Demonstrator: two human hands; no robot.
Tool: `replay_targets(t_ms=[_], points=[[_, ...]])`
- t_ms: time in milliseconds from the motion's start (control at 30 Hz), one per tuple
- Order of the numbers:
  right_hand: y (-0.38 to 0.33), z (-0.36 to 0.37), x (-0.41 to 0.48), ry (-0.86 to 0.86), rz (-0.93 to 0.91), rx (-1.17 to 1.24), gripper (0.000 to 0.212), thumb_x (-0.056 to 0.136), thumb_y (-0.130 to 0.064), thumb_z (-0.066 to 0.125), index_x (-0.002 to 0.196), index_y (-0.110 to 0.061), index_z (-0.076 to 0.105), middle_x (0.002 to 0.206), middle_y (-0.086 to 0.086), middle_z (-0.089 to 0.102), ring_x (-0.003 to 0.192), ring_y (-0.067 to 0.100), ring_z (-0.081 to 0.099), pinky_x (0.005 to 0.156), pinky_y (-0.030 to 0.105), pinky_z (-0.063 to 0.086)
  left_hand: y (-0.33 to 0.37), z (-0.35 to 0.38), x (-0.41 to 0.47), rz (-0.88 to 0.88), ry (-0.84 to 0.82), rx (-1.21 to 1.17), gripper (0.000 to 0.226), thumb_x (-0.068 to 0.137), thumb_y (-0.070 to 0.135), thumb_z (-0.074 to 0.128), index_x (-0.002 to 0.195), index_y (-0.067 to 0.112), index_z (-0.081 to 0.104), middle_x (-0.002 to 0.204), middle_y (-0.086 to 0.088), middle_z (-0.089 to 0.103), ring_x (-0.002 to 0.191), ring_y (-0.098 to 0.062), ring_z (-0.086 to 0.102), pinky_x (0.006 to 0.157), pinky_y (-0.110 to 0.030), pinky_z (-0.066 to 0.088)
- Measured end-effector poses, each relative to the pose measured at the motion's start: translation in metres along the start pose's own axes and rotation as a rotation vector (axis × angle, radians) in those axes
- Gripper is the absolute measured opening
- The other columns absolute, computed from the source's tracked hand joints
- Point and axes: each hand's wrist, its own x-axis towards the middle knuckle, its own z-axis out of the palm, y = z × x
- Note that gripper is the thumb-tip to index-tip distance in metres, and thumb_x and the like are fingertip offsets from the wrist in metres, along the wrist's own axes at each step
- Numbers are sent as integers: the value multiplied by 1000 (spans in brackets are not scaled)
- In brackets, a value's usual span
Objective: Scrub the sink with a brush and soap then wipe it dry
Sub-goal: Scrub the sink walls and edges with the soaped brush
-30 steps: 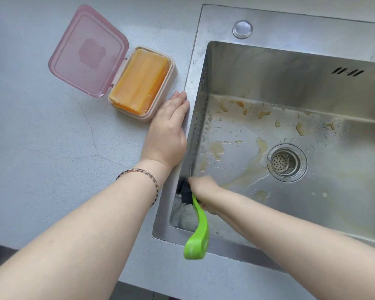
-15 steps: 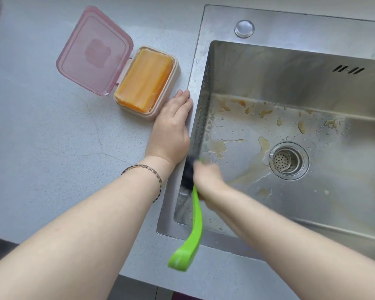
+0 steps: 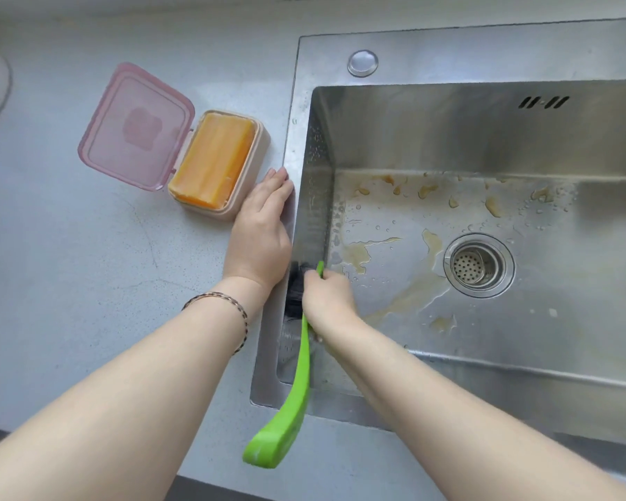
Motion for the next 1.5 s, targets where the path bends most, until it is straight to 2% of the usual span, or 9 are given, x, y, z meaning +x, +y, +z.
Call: replay_targets(t_ms=[133,333,567,733,1033,1100,1200,1367,1500], points=[[16,4,-25,-15,6,-98,32,96,-21,32,120,-11,51,113,16,62,106,34,55,83,32,43,5,-2,-2,-9,-16,7,50,88,14,25,123,-5,55,134,-18,50,127,-17,37,109,-16,19],[23,-1,-63,-56,-111,-283,49,100,-25,26,147,-14,22,125,16,57,117,33,51,88,33,42,4,-2,-2,-43,-31,25,47,85,-1,31,126,-4,52,137,-17,46,131,-26,38,109,-14,16],[-13,-4,-16,36,-92,-218,38,99,-21,27,131,-7,40,123,20,57,115,36,52,89,35,41,1,-1,-2,-9,-32,18,47,84,2,29,123,-6,54,134,-20,49,129,-32,41,109,-20,20],[14,-2,-52,6,-236,-234,50,101,-25,26,150,-18,17,130,17,54,120,33,49,94,33,39,-1,-1,-1,-11,-32,-15,43,86,1,32,121,-7,55,133,-21,50,128,-31,42,109,-21,21],[1,-7,-22,86,-429,-261,51,101,-25,26,151,-21,15,127,17,57,115,35,52,85,34,40,0,-2,-2,-15,-16,-77,46,87,11,30,118,-6,59,129,-20,54,125,-27,44,108,-20,23],[25,-3,-42,-6,-340,-322,49,101,-25,27,149,-22,19,110,21,62,102,35,57,74,33,39,1,-4,-3,-20,-12,-98,52,84,14,25,118,-6,58,129,-19,54,125,-24,43,108,-19,22],[6,-5,-11,-9,-161,-293,38,99,-18,28,131,-6,43,118,22,57,109,35,54,85,34,42,1,-4,-3,-7,-9,-90,51,83,10,25,116,-8,59,128,-21,55,124,-31,46,108,-21,23],[-10,-12,-35,-227,-110,-794,29,96,0,30,116,6,50,130,24,46,120,37,47,95,35,41,1,-3,-2,-3,-23,-41,45,86,7,30,119,-5,58,131,-18,53,126,-31,45,109,-27,25],[-10,-13,-21,-395,-51,-973,33,93,4,31,61,-5,34,99,18,56,80,28,55,60,26,45,0,-1,-3,51,-32,26,42,87,12,36,121,0,59,133,-16,51,127,-32,45,108,-32,28]])
